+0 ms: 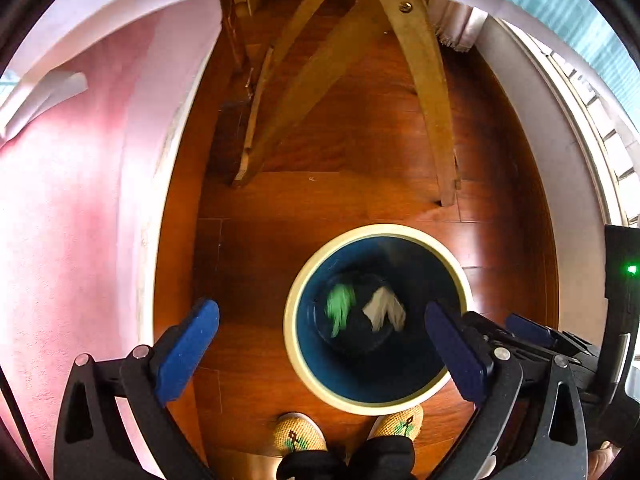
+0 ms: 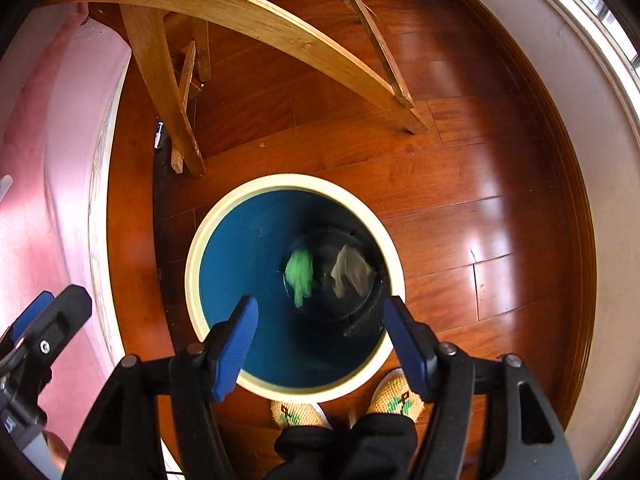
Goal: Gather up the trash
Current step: 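Carry both items over the bin and open both tools to drop them, then raise both tools back toward the table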
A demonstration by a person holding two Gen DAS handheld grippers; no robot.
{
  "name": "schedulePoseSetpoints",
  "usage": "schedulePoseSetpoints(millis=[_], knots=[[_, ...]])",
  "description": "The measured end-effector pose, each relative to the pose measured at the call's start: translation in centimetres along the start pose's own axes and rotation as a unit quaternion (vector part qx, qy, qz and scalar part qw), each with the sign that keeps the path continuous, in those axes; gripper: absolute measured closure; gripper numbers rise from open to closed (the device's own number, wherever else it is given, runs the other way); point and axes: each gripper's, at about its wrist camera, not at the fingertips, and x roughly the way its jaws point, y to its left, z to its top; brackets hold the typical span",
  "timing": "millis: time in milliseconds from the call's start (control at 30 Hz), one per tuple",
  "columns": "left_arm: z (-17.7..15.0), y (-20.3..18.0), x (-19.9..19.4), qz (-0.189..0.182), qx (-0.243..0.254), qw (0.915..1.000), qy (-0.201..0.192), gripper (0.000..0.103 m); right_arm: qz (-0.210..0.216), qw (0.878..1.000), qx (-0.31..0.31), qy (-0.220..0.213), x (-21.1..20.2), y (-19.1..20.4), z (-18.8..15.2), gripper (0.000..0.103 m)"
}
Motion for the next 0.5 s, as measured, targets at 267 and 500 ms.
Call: schedulePoseSetpoints(millis=[267,500], knots=[[0.5,2.1,-4.9,0.023,-0.039,0.999,-0.004,0.001,0.008,1.0,0.006,0.0,-4.9,0.6,-1.2,0.037],[2.0,2.5,-14.1,0.021,-0.046,0.9981,-0.035,0.001,0.014,1.0,-0.009,-0.014,-12.9,1.9,-2.6,0.037]])
